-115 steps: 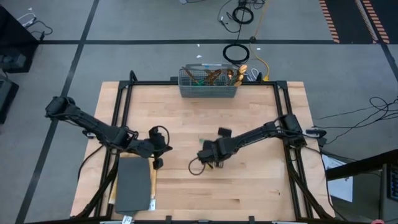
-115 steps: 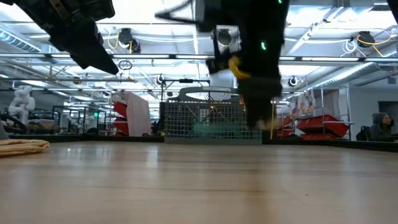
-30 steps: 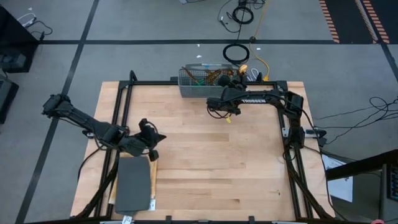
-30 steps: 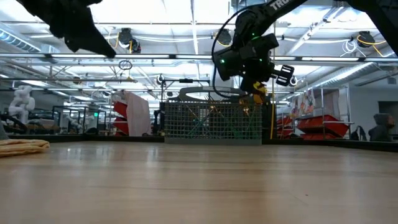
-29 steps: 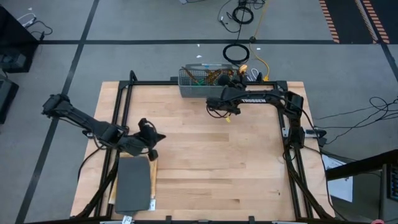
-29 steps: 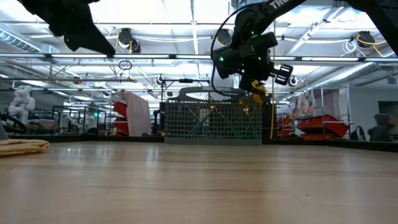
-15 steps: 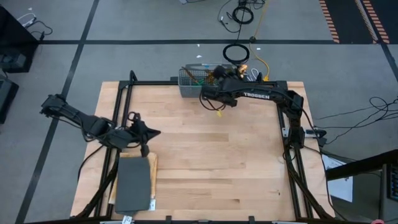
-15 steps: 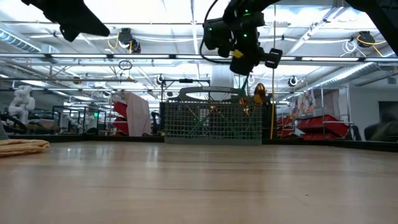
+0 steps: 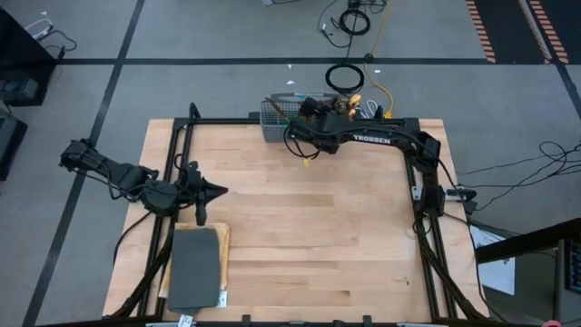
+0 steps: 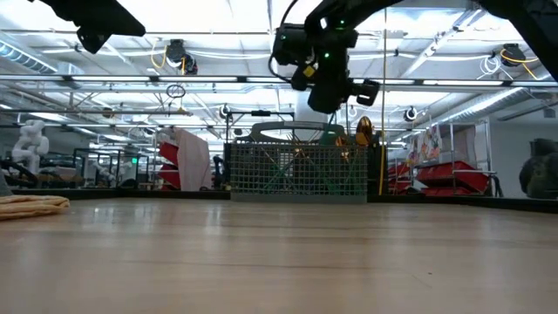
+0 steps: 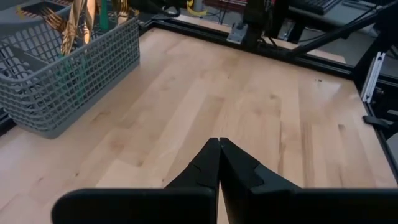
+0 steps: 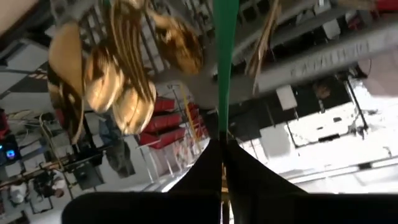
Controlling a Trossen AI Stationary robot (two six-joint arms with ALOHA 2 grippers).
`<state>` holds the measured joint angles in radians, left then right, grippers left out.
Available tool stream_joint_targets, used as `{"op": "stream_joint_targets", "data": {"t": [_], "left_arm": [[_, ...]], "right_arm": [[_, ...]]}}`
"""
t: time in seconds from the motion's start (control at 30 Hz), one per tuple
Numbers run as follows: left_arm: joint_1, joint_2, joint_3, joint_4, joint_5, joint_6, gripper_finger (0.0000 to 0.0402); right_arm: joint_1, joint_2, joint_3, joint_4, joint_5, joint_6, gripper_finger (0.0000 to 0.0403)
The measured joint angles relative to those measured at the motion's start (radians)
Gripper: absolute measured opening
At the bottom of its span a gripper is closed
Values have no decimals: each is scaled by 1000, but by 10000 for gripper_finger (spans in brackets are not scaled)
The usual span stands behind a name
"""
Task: Sort silverware
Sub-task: Put the green fork into the dishwasher utensil holder
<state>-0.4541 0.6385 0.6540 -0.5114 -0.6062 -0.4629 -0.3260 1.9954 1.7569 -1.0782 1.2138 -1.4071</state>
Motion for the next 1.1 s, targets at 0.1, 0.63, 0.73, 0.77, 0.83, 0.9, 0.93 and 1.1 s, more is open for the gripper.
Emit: {"op": "stream_joint_targets", "data": {"t": [0.1,0.63,0.73,0.77,0.83,0.9,0.93,1.1], "left_arm": [[0,0,0,-1,0,0,11],[0,-2,0,-13,1,16,11],[0,-2,0,-14,1,31,11],[0,-2,0,-14,1,31,11],[0,-2,0,-14,1,33,11],[0,-2,0,-14,1,33,11],[0,-2,0,-15,1,34,11],[0,-3,0,-15,1,34,11]], "right_arm": [[0,22,0,24,-15,-28,0],[-9,180,-1,103,-104,-60,0],[-17,181,-1,110,-158,-46,0],[-19,181,-1,110,-167,-26,0],[-21,181,-1,111,-165,10,5],[-22,181,-1,111,-166,26,14],[-22,181,-1,111,-166,30,21],[-21,180,-1,110,-166,31,63]]}}
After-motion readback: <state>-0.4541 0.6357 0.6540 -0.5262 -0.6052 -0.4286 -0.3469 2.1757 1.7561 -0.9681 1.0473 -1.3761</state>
